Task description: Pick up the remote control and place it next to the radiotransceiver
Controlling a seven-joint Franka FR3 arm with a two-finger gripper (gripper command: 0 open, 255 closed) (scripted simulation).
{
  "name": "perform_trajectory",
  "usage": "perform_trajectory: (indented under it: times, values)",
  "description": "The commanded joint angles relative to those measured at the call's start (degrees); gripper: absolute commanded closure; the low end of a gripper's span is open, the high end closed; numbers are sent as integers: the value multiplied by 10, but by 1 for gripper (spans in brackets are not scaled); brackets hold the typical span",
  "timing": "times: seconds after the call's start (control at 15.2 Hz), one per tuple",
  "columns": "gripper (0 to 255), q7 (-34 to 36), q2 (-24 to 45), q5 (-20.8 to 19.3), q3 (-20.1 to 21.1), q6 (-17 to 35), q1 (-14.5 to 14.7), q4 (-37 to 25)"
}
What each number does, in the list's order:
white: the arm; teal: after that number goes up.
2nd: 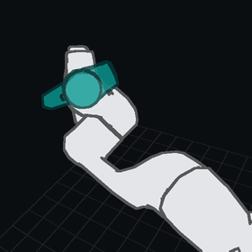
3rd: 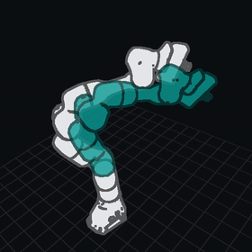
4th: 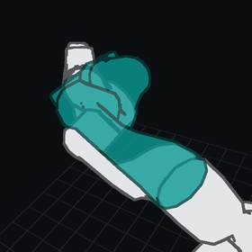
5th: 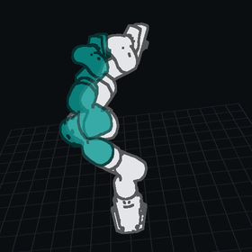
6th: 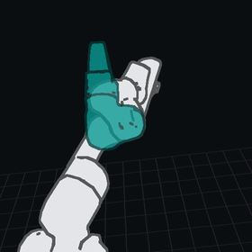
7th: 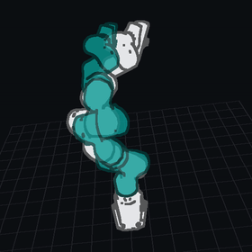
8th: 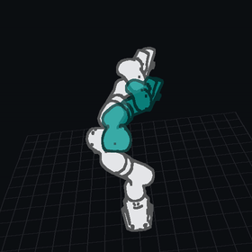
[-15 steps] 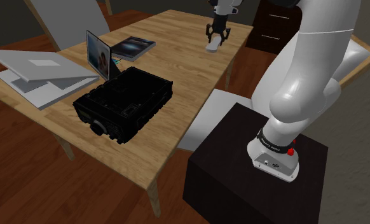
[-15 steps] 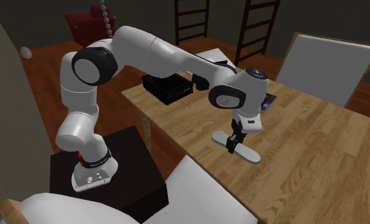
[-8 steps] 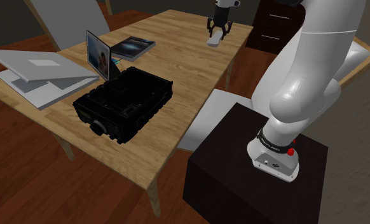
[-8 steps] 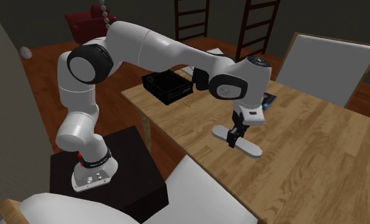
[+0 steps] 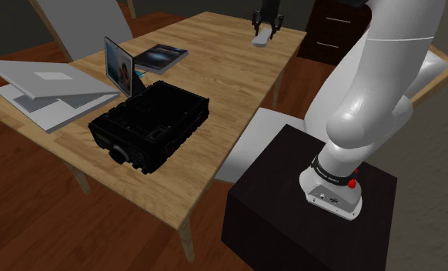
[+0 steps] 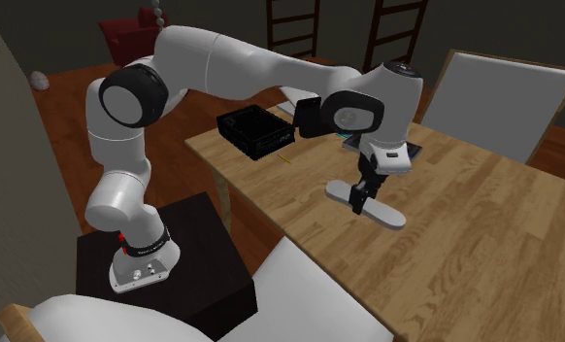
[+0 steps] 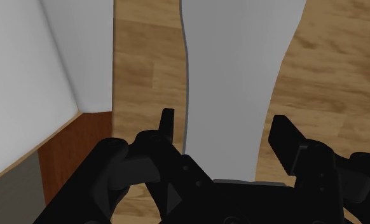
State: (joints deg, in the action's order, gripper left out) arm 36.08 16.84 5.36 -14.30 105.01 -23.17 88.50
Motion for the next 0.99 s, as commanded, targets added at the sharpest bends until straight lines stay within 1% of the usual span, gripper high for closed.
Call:
perform_trajectory:
  times: [0.0, 0.07, 0.46, 0.92]
  values:
    - [255, 0, 1, 0, 0, -15, -1, -17]
    - [255, 1, 1, 0, 0, -23, -1, -24]
    - [255, 75, -78, -23, 23, 8, 51, 82]
    - [255, 168, -145, -40, 61, 29, 103, 165]
